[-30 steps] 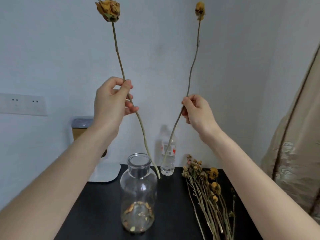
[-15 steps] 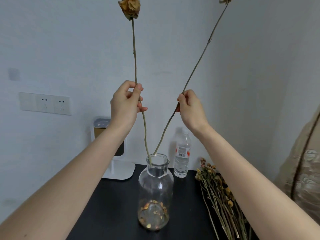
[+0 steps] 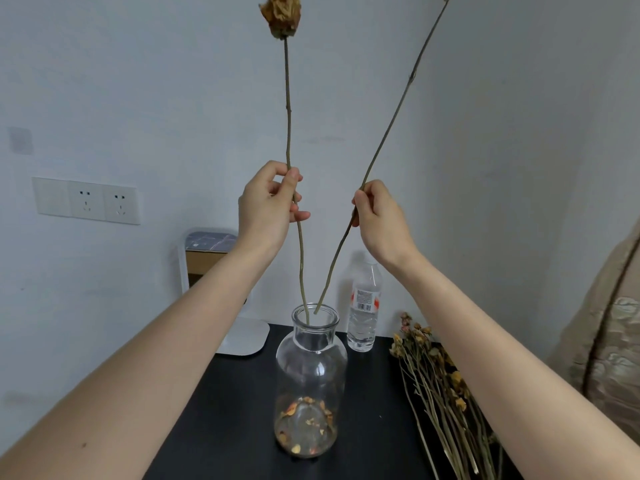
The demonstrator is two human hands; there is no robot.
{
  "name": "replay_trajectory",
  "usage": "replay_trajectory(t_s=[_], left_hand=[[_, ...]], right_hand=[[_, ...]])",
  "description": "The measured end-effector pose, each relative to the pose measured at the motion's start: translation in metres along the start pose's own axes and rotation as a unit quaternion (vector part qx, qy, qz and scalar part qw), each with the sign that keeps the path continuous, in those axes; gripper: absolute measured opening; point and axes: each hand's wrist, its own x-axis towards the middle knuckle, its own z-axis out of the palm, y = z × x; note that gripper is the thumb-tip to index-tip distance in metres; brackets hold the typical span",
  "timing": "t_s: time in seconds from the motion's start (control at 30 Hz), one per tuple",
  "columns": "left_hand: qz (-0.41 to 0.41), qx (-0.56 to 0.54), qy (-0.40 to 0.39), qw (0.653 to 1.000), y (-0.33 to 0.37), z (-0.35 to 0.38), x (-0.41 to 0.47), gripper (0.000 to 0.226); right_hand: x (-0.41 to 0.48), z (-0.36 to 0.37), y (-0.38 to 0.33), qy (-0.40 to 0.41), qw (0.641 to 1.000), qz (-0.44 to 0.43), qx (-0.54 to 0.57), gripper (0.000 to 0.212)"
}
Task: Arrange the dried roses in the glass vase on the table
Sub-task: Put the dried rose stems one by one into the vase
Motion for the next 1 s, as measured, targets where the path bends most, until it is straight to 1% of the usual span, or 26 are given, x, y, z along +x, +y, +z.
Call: replay_trajectory(t_s=[0.23,0.4,0.5,0.6,0.7,0.87,1.0], left_hand=[[-0.043,0.016,-0.046,0.998,-0.027,-0.004,-0.012,0.014],[-0.075,0.026,-0.074,0.994,-0.04,-0.003,-0.025,0.015],[-0.094,0.046,-0.09,0.99,-0.048,-0.004,-0.033,0.014],[-0.114,0.068,-0.107,0.985,-0.057,-0.008,-0.041,0.012],[-0.139,0.079,-0.125,0.979,-0.063,-0.012,-0.049,0.011],[-0.149,0.095,-0.145,0.974,-0.069,-0.017,-0.061,0.011],[-0.158,0.081,-0.148,0.973,-0.073,-0.021,-0.067,0.009]], right_hand=[[-0.011,0.009,0.014,-0.04,0.999,0.002,-0.025,0.018],[-0.025,0.014,0.025,-0.099,0.994,0.027,-0.035,0.018],[-0.033,0.014,0.032,-0.141,0.988,0.054,-0.039,0.017],[-0.04,0.013,0.038,-0.18,0.98,0.083,-0.011,0.016],[-0.045,0.015,0.042,-0.215,0.971,0.103,-0.007,0.013],[-0.048,0.018,0.046,-0.263,0.956,0.124,-0.028,0.014],[-0.05,0.02,0.046,-0.286,0.949,0.131,-0.031,0.019]])
